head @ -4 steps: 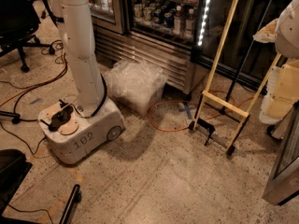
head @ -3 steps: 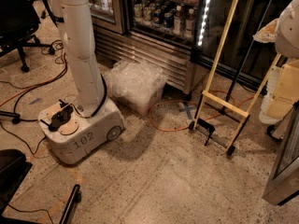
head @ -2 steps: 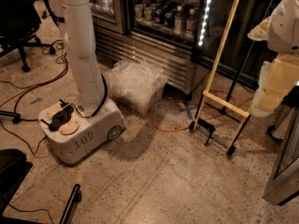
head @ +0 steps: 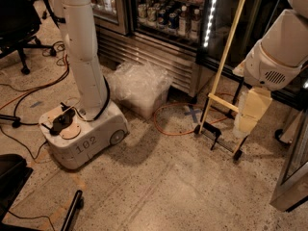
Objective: Close left fridge door
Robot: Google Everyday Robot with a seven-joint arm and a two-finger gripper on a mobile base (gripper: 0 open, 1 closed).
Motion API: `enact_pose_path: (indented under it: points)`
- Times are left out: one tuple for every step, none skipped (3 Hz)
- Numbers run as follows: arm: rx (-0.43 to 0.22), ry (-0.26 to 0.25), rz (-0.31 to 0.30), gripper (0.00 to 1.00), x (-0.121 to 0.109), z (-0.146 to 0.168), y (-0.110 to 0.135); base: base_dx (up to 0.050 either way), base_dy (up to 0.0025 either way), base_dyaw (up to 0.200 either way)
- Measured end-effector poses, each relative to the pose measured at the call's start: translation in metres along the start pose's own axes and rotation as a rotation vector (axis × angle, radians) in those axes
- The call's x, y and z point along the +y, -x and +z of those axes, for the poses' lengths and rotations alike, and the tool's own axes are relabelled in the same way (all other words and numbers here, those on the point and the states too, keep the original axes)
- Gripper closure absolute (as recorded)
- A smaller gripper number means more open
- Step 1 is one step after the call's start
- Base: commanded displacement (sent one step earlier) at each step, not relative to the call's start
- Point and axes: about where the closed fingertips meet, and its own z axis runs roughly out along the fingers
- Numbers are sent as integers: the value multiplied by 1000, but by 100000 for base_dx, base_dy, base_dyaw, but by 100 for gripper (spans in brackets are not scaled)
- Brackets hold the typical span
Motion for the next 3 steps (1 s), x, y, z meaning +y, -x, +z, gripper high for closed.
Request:
enact_pose_path:
  points:
    - [0, 0, 0, 0, 0, 0, 0, 0, 0, 0]
    - [28, 9, -27, 0, 2, 2, 7, 0, 0, 0]
    - [12, 0, 28, 0, -7, -8, -11, 0, 0, 0]
